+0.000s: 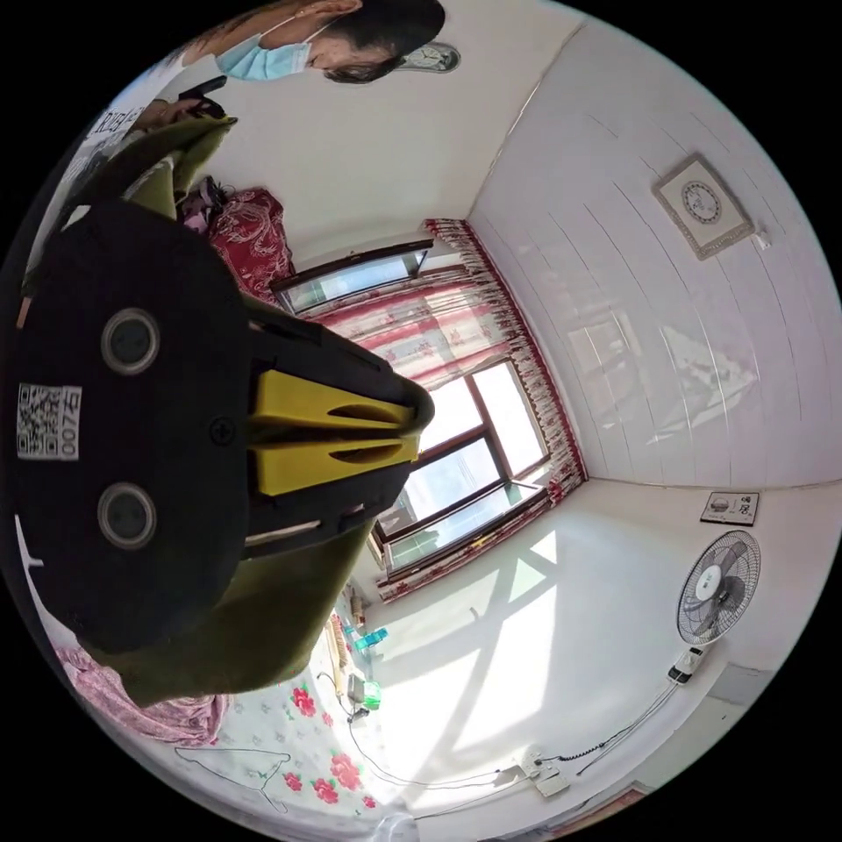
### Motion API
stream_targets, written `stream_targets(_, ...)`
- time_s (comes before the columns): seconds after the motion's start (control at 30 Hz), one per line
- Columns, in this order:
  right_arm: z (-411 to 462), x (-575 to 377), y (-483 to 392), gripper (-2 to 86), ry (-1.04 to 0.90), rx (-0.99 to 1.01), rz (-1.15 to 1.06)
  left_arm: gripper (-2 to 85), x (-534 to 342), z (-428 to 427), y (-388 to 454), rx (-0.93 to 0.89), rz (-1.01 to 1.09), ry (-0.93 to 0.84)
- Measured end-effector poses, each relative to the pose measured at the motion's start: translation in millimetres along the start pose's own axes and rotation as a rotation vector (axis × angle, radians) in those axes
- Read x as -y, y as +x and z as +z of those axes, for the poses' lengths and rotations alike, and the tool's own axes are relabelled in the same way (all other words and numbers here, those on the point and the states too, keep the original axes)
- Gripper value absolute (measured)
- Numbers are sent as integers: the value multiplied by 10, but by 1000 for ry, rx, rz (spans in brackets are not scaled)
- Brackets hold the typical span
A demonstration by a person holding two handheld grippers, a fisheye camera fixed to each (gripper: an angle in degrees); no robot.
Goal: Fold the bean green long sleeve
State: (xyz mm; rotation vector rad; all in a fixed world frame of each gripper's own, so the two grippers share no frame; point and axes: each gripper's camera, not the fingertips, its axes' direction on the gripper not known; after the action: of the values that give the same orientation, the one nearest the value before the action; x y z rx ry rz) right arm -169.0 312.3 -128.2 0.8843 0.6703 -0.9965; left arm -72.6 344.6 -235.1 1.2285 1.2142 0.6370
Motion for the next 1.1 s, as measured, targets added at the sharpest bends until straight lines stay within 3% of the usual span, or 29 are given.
stream_targets(0.13,808,52,147,4,-119,-75,0,-7,243,423,-625,95,-145,-9)
stream_targets(0.23,1449,12,380,10,-206,-116,60,-2,334,867,-1103,316,-207,-51)
stream_targets(0.33,2318,-343,551,28,-462,-242,4,27,113,1575,-1811,519,-285,-282)
stream_targets(0.43,2876,-1050,808,41,-737,-337,17,87,-443,1957,-2399,567,-447,-500)
stream_targets(0.6,2712,-2440,996,50,-1002,-271,-13,110,-1414,1710,-2549,649,-493,-642)
stream_targets(0.77,2059,-3794,852,56,-1327,-234,20,95,-2564,1141,-2140,668,-633,-816)
stream_targets(0.93,1932,-3976,702,67,-1407,-207,61,88,-3098,1074,-1769,604,-713,-896)
stream_targets(1.1,2275,-3992,612,69,-1463,-143,-47,117,-3277,1468,-2036,534,-667,-975)
